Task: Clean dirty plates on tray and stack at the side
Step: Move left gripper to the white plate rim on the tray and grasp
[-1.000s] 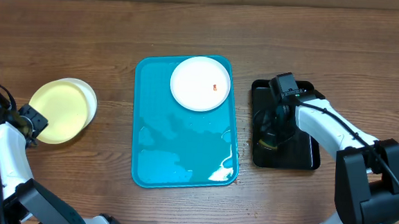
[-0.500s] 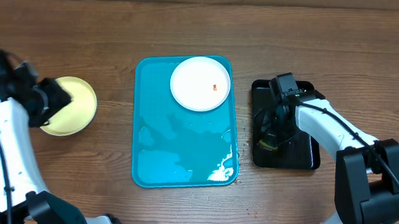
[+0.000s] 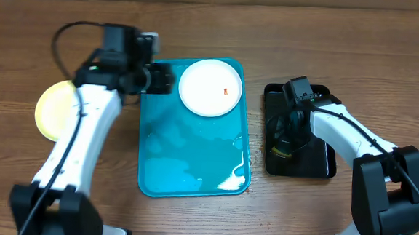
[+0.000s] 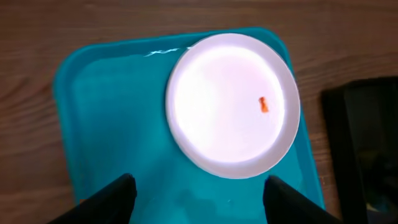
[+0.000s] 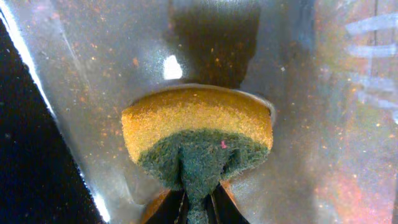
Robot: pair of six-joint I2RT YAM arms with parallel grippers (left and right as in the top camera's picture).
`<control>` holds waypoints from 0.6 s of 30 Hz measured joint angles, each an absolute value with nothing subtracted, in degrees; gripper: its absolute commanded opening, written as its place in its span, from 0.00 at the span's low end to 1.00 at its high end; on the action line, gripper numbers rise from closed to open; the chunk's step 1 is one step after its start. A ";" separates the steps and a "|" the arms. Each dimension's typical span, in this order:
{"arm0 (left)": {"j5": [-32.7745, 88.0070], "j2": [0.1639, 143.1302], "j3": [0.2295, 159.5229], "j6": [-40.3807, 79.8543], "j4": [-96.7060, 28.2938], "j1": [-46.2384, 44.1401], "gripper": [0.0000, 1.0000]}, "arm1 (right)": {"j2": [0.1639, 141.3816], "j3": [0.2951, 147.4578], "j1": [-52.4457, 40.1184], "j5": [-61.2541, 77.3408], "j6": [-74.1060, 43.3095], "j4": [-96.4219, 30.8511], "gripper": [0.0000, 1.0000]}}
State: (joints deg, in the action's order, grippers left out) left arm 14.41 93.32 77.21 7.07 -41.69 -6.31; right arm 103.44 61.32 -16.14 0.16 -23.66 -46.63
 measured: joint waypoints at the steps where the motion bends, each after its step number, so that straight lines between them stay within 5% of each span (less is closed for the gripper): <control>1: 14.39 94.96 77.19 7.05 -40.18 -7.38 0.57 | 103.44 61.32 -16.14 0.16 -23.66 -46.65 0.09; 15: 12.27 111.83 76.23 10.37 -31.59 -10.00 0.55 | 103.44 61.32 -16.14 0.19 -23.51 -47.13 0.09; 16: 12.12 112.36 76.23 10.39 -31.51 -10.00 0.50 | 103.44 61.32 -16.14 0.19 -23.51 -47.11 0.09; 18: 11.79 113.56 76.23 11.00 -31.40 -10.04 0.25 | 103.44 61.32 -16.14 0.19 -23.51 -47.13 0.09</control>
State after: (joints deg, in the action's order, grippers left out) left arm 11.79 113.56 76.23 11.00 -31.40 -10.04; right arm 103.44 61.32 -16.14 0.19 -23.51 -47.13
